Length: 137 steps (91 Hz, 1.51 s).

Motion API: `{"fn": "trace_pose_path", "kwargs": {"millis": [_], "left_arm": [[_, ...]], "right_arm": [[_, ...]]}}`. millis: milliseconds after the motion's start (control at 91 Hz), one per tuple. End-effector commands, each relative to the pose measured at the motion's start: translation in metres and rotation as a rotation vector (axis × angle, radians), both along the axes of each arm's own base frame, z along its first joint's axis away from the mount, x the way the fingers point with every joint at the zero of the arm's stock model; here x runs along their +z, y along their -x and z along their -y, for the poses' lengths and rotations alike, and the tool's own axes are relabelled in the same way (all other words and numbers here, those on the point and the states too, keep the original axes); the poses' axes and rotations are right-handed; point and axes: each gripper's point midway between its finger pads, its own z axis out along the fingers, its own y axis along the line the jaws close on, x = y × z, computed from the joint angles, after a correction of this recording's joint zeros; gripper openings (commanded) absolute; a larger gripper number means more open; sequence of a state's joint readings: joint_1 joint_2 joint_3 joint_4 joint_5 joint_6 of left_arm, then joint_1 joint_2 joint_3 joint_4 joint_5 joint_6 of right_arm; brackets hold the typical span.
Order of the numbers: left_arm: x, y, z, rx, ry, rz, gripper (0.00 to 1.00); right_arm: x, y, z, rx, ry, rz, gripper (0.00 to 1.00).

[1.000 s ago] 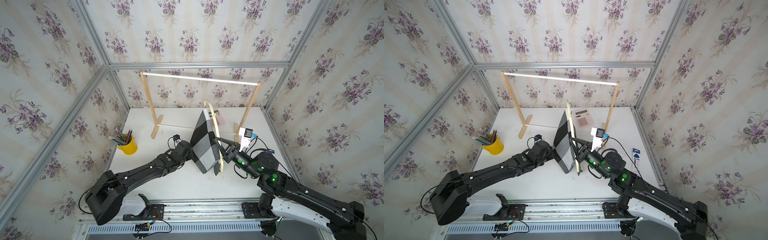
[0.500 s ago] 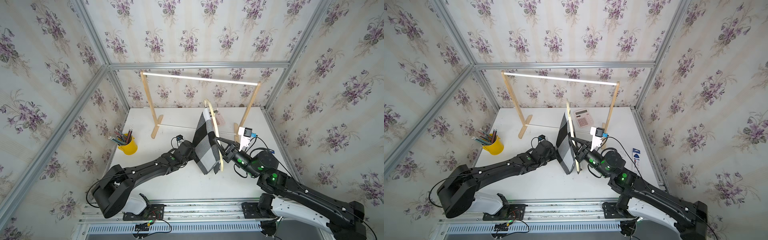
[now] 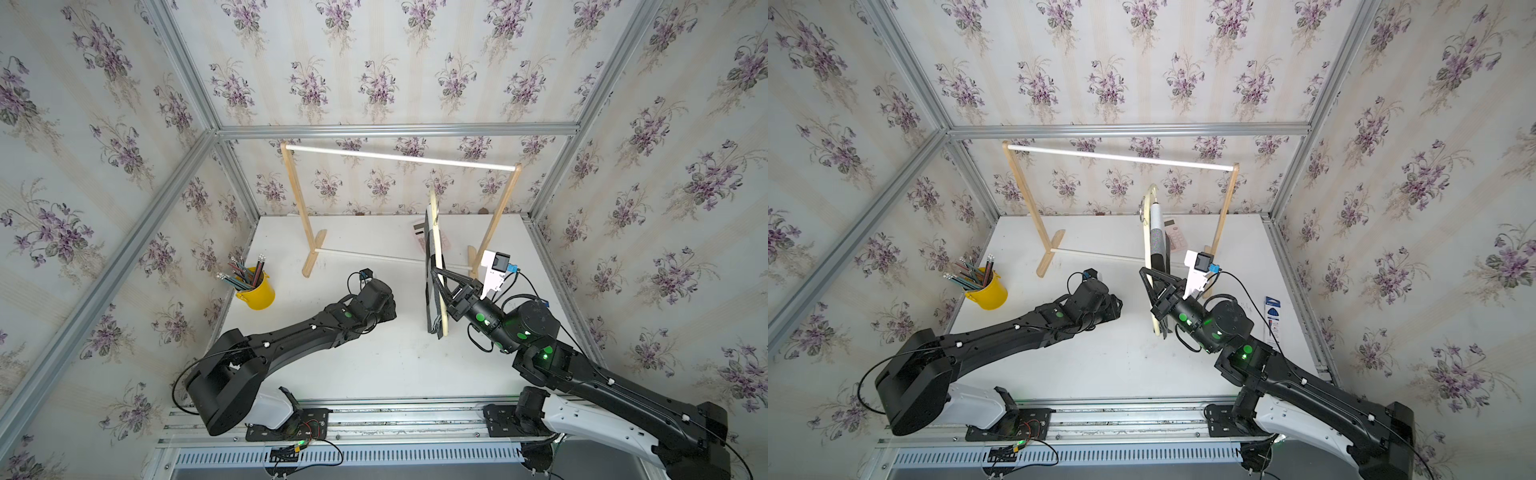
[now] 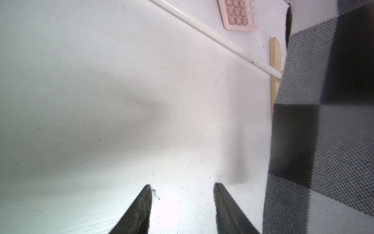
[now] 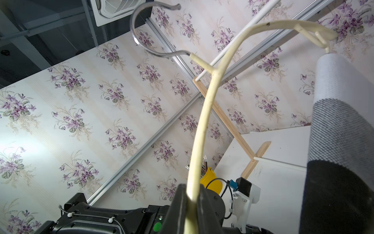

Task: Hang the scarf on the hanger
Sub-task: Hang the scarf on the hanger, then place the hanger at the clothesline.

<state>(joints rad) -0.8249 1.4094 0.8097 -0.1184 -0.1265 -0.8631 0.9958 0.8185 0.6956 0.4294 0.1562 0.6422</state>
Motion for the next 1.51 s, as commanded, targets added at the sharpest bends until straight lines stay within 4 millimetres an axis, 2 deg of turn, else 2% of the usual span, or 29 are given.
{"fn": "trace_pose_path", "kwargs": {"millis": [0, 132, 330, 440, 549, 780, 1022, 1275, 1495], "left_arm": [[0.009, 0.004, -0.008, -0.013, -0.022, 0.035, 0.51], [0.028, -0.002, -0.038, 0.054, -0.126, 0.117, 0.5], [0.077, -0.012, -0.082, 0.129, -0.296, 0.205, 0.5], [0.098, -0.02, -0.1, 0.156, -0.367, 0.21, 0.51], [0.108, -0.03, -0.114, 0.189, -0.399, 0.215, 0.53], [0.109, -0.042, -0.129, 0.223, -0.379, 0.215, 0.53], [0.104, -0.053, -0.134, 0.226, -0.391, 0.203, 0.53], [0.092, -0.067, -0.13, 0.207, -0.402, 0.173, 0.53], [0.087, -0.073, -0.128, 0.202, -0.404, 0.168, 0.53]], "right_arm": [[0.037, 0.005, 0.006, 0.0, -0.091, 0.113, 0.0], [0.035, -0.002, 0.001, 0.004, -0.078, 0.101, 0.0], [0.035, -0.022, -0.012, 0.014, -0.066, 0.081, 0.0], [0.036, -0.045, -0.021, 0.028, -0.064, 0.062, 0.0], [0.037, -0.073, -0.032, 0.048, -0.064, 0.045, 0.0], [0.043, -0.12, -0.048, 0.054, -0.05, 0.043, 0.0], [0.034, -0.153, -0.049, 0.037, -0.07, 0.025, 0.0], [0.022, -0.177, -0.051, -0.004, -0.076, 0.021, 0.0], [0.008, -0.187, -0.049, -0.019, -0.09, 0.004, 0.0]]}}
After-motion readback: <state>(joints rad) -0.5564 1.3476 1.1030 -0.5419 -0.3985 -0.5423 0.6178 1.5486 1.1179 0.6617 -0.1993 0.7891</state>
